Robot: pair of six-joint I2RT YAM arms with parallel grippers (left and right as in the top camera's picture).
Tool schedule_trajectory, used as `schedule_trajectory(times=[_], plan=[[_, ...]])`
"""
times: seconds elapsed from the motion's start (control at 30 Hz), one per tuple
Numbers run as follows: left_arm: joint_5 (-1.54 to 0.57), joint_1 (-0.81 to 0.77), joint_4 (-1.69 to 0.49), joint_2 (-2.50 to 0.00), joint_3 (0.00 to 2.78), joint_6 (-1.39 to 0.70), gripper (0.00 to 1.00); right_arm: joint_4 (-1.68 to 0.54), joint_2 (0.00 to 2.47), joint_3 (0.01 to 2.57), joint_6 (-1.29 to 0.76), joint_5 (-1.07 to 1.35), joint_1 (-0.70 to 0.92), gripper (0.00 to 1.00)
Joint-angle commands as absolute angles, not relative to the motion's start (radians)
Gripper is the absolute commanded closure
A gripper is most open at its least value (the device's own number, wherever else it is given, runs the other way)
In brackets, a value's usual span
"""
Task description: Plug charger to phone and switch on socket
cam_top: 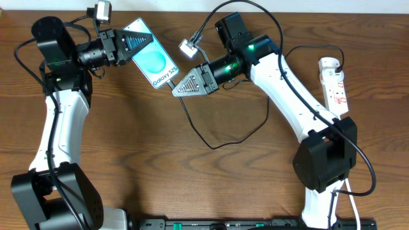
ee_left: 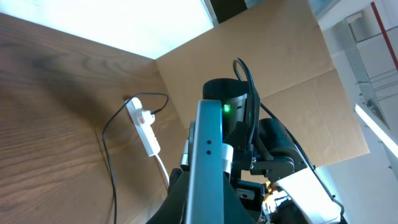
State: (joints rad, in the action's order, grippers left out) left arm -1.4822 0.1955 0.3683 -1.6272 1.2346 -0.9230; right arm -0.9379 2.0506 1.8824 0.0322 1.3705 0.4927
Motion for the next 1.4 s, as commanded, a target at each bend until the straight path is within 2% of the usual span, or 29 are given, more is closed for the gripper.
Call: schedule_trajectory(times=[0.0,1.13,1.2,1.33,1.37], plan=[[-1.572,0.177,0.368,-1.62,1.247,-0.925,0.93,-0.925,2.046,1.898,0.023,1.398,0.474,0.99],[-1.572,0.126,0.353,-1.621,1.247,-0.884,0.93,-0.912,2.046,1.898,0.023,1.398,0.465,0.98],[-1.572,0.126,0.353,-1.62,1.247,-0.884,0.93,-0.912,2.046,1.898,0.023,1.398,0.465,0.87],[-1.572,0.126,0.353,-1.62,1.247,-0.884,0.93,-0.912,2.046,1.898,0.023,1.398,0.465,0.52],[-1.572,0.126,0.354,-1.62,1.247,-0.884,0.93,-0.912,2.046,1.898,0.023,1.398,0.465,0.36]])
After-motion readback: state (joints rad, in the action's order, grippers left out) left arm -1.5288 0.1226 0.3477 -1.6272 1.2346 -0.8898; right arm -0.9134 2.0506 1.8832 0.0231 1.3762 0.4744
